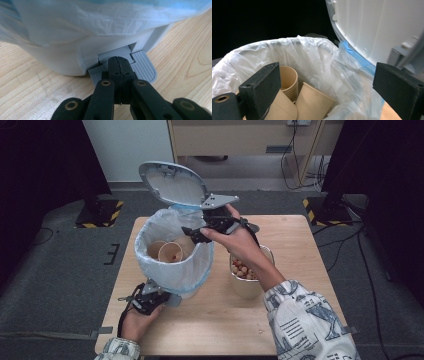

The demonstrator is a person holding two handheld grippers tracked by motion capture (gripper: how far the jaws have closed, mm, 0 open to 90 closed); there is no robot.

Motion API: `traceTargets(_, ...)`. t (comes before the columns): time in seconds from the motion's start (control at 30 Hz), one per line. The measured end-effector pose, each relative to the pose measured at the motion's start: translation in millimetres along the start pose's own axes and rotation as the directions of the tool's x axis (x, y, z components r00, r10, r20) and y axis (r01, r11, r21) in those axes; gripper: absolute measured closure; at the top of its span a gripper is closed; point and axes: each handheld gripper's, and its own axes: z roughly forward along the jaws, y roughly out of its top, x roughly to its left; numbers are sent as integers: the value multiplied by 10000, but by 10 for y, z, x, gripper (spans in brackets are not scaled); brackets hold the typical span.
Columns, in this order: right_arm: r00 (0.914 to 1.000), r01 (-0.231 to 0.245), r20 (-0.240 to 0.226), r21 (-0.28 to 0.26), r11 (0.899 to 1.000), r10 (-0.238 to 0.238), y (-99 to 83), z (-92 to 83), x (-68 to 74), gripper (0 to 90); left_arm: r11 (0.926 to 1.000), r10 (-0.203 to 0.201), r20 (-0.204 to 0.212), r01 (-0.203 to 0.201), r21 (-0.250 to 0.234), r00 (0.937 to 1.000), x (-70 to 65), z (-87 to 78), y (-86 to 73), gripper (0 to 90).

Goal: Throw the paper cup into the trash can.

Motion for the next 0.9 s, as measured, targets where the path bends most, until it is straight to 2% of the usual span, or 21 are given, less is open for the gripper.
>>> traceTargets(0.9,9931,-739,906,-166,9971,751,-166,-342,-344,78,10000,-4,-7,4,-20,10000,-1,1,-1,900)
